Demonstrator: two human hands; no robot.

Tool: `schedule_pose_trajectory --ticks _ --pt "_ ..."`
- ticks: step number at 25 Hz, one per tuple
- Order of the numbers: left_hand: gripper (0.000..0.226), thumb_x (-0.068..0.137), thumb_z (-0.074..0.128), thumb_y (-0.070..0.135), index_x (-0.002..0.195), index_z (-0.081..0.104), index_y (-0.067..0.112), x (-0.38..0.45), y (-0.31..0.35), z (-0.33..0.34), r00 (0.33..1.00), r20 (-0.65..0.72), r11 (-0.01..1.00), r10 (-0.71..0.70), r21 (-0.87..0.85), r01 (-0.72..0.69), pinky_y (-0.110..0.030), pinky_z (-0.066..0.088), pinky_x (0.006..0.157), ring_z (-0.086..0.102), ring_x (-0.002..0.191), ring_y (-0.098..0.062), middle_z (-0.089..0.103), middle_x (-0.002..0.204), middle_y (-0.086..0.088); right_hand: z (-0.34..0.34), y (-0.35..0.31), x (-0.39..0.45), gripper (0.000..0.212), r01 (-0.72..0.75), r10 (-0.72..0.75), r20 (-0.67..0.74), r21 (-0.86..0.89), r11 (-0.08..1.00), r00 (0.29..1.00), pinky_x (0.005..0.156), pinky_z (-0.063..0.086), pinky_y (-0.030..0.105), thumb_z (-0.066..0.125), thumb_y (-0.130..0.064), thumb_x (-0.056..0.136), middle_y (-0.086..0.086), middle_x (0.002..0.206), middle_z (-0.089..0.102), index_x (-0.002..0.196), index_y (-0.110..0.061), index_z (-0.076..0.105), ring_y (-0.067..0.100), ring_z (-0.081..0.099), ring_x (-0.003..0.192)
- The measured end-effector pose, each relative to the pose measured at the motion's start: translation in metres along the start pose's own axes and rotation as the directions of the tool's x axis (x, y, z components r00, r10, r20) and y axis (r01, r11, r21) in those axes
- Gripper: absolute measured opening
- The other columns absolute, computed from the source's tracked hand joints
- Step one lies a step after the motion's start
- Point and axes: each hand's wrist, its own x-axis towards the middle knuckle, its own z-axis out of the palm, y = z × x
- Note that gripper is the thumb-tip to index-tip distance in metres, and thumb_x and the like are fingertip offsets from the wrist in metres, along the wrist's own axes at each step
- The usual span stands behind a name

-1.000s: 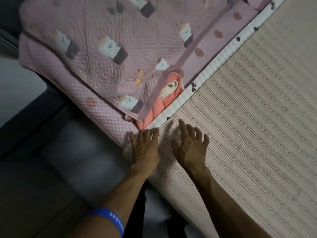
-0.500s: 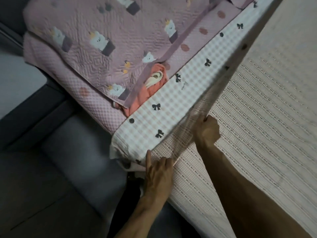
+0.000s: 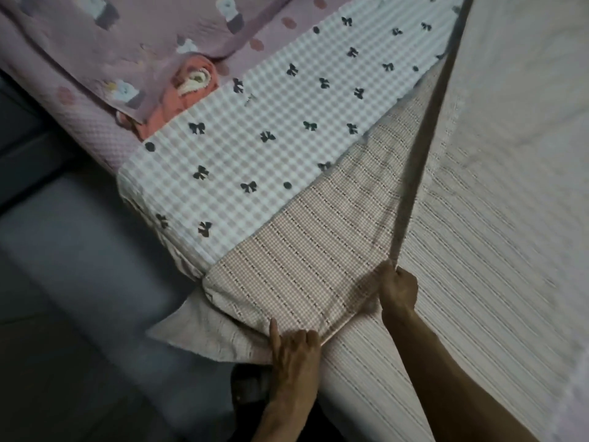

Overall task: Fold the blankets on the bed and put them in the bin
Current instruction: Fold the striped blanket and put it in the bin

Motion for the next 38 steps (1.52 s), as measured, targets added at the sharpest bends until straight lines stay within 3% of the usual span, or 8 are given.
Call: schedule_pose_trajectory --ticks 3,6,10,13,23,27,33,38 --pt "0.020 0.059 0.053 0.003 0.063 0.056 0.022 -0.038 0.030 0.024 0.997 0.072 0.999 -0.020 -0.030 0.022 -0.055 0.026 0.103 0.056 0.051 -0.015 0.051 0.054 0.006 -0.035 0.042 0.004 0.035 0.021 -0.022 0.043 0.026 0.999 0.999 0.062 0.047 0.034 0.050 -0.034 0.097 0.005 0.074 0.063 0.086 -0.005 0.065 0.027 0.062 0.073" --pt "0.035 0.042 0.070 -0.002 0.064 0.057 0.022 -0.069 0.054 0.043 0.991 0.118 0.997 -0.055 -0.051 0.061 -0.055 0.028 0.101 0.058 0.053 -0.016 0.052 0.055 0.006 -0.059 0.072 0.003 0.034 0.011 -0.015 0.062 0.061 0.998 0.998 0.065 0.045 0.036 0.051 -0.030 0.097 0.008 0.076 0.064 0.082 -0.004 0.064 0.027 0.059 0.073" --pt "0.020 0.060 0.052 0.004 0.069 0.058 0.021 -0.109 0.109 0.076 0.987 0.114 0.994 -0.111 -0.005 0.112 -0.057 0.033 0.102 0.060 0.057 -0.020 0.054 0.059 0.003 -0.098 0.127 0.023 0.034 0.011 -0.019 0.114 0.071 0.997 0.993 0.079 0.051 0.045 0.051 -0.031 0.097 0.013 0.084 0.065 0.085 -0.004 0.065 0.030 0.060 0.082" --pt "0.023 0.057 0.066 0.004 0.070 0.058 0.020 -0.141 0.172 0.107 0.987 0.049 0.988 -0.154 0.004 0.154 -0.060 0.039 0.099 0.060 0.058 -0.021 0.055 0.060 0.004 -0.145 0.181 0.049 0.043 0.057 -0.063 0.164 0.037 0.998 0.984 0.091 0.050 0.052 0.049 -0.035 0.097 0.022 0.100 0.068 0.100 0.004 0.069 0.037 0.063 0.097" --pt "0.032 0.045 0.070 -0.004 0.062 0.056 0.019 -0.216 0.297 0.198 0.981 0.083 0.971 -0.173 -0.154 0.184 -0.056 0.048 0.089 0.057 0.054 -0.020 0.053 0.056 0.004 -0.256 0.302 0.103 0.035 0.068 -0.072 0.185 0.030 0.997 0.980 0.076 0.046 0.041 0.050 -0.032 0.097 0.007 0.079 0.062 0.067 -0.014 0.058 0.024 0.056 0.075" --pt "0.020 0.065 0.044 0.002 0.065 0.057 0.017 -0.246 0.319 0.235 0.970 -0.126 0.974 -0.210 -0.113 0.196 -0.053 0.046 0.092 0.056 0.057 -0.022 0.052 0.059 0.001 -0.269 0.346 0.111 0.036 0.059 -0.059 0.224 0.006 0.998 0.973 0.060 0.043 0.031 0.050 -0.033 0.097 0.008 0.078 0.062 0.071 -0.011 0.061 0.022 0.056 0.069" --pt "0.018 0.065 0.059 0.001 0.068 0.055 0.018 -0.272 0.374 0.268 0.966 -0.125 0.970 -0.227 -0.114 0.213 -0.055 0.046 0.091 0.056 0.061 -0.022 0.052 0.062 0.001 -0.305 0.376 0.131 0.031 0.049 -0.050 0.262 0.011 0.999 0.964 0.077 0.049 0.039 0.049 -0.034 0.098 0.008 0.093 0.065 0.087 -0.009 0.064 0.024 0.059 0.084" --pt "0.034 0.059 0.068 0.022 0.091 0.058 0.015 -0.261 0.365 0.272 0.856 -0.047 0.857 -0.515 -0.051 0.513 -0.057 0.040 0.093 0.059 0.077 -0.030 0.058 0.083 -0.005 -0.309 0.370 0.136 0.034 0.185 -0.164 0.304 -0.042 0.982 0.939 0.062 0.039 0.029 0.046 -0.035 0.099 0.009 0.091 0.063 0.093 -0.008 0.063 0.022 0.055 0.078"
